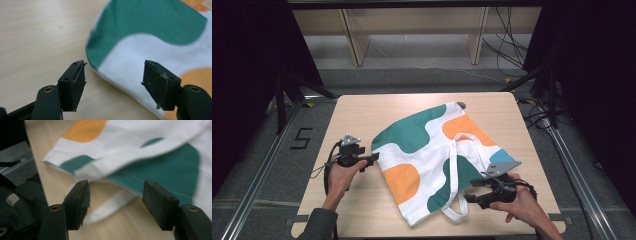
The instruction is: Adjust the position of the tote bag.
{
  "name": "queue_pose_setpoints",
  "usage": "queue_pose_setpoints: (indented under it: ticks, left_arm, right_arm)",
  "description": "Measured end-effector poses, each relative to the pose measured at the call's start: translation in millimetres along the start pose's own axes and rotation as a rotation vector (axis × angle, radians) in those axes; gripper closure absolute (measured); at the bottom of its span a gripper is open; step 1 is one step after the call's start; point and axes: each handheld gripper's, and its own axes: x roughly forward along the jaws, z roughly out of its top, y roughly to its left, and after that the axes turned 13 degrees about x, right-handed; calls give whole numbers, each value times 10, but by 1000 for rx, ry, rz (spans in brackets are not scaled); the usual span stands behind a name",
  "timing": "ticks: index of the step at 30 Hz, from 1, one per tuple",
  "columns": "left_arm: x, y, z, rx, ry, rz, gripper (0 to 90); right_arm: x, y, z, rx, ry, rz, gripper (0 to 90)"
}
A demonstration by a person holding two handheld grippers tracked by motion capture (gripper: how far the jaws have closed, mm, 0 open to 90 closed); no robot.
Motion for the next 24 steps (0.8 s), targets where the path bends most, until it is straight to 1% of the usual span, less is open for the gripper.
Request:
queue_pose_setpoints:
  ticks: [1, 2, 3, 4, 5, 6, 7, 8, 9, 10, 11, 12, 13, 14, 15, 16, 17, 18, 19, 20, 21, 22, 23, 24]
  left_arm:
    - [-77, -149, -40, 9, -8, -58, 313]
    - [-77, -149, -40, 9, -8, -58, 305]
    - [-110, -227, -62, -8, -21, -88, 305]
    - [-144, -300, -80, -11, -31, -99, 295]
    - [-163, -374, -102, -15, -41, -111, 291]
    - [-184, -433, -116, -13, -33, -120, 283]
    - [-198, -486, -135, -34, -42, -136, 271]
    - [-202, -541, -154, -68, -57, -149, 260]
    - [-206, -580, -183, -83, -50, -166, 253]
    - [-203, -623, -215, -93, -39, -171, 241]
    - [-202, -648, -251, -74, -19, -167, 236]
    - [-188, -683, -282, -89, -13, -174, 231]
    - [-175, -702, -300, -109, -4, -192, 215]
    - [-160, -712, -313, -120, -10, -199, 204]
    - [-148, -718, -322, -119, 1, -198, 206]
    - [-130, -725, -328, -92, 23, -197, 206]
    - [-93, -751, -330, -92, 21, -199, 206]
    - [-70, -759, -334, -75, 39, -213, 211]
    - [-29, -785, -335, -73, 40, -227, 230]
    - [5, -804, -332, -57, 53, -230, 243]
    - [38, -817, -330, -35, 68, -229, 241]
    - [67, -826, -328, -22, 71, -218, 256]
    - [80, -828, -322, -12, 62, -204, 292]
    - [85, -805, -313, 26, 73, -188, 375]
  right_arm:
    - [-60, -155, -5, 30, 14, -46, 381]
    - [-60, -155, -5, 30, 14, -46, 381]
    - [-81, -253, -8, 65, -6, -91, 381]
    - [-101, -338, -14, 100, -33, -146, 379]
    - [-145, -434, -12, 108, -25, -181, 375]
    - [-169, -511, -9, 151, -48, -197, 373]
    - [-200, -585, -7, 193, -61, -213, 367]
    - [-227, -667, 13, 219, -85, -228, 352]
    - [-249, -758, 27, 228, -98, -259, 339]
    - [-270, -841, 38, 248, -109, -291, 330]
    - [-277, -909, 42, 294, -115, -320, 318]
    - [-291, -969, 51, 333, -108, -337, 309]
    - [-275, -1053, 55, 338, -119, -346, 308]
    - [-271, -1114, 65, 373, -102, -353, 307]
    - [-227, -1256, 61, 417, -100, -347, 296]
    - [-227, -1256, 61, 417, -100, -347, 296]
    - [-197, -1299, 60, 433, -77, -340, 287]
    - [-145, -1344, 59, 428, -56, -353, 287]
    - [-122, -1353, 70, 475, -21, -304, 291]
    - [-88, -1371, 72, 466, -7, -304, 311]
    - [-64, -1389, 66, 463, 4, -285, 360]
    - [-47, -1400, 60, 467, 18, -273, 372]
    - [-32, -1411, 46, 463, 24, -281, 412]
    - [-31, -1429, 31, 454, 31, -289, 461]
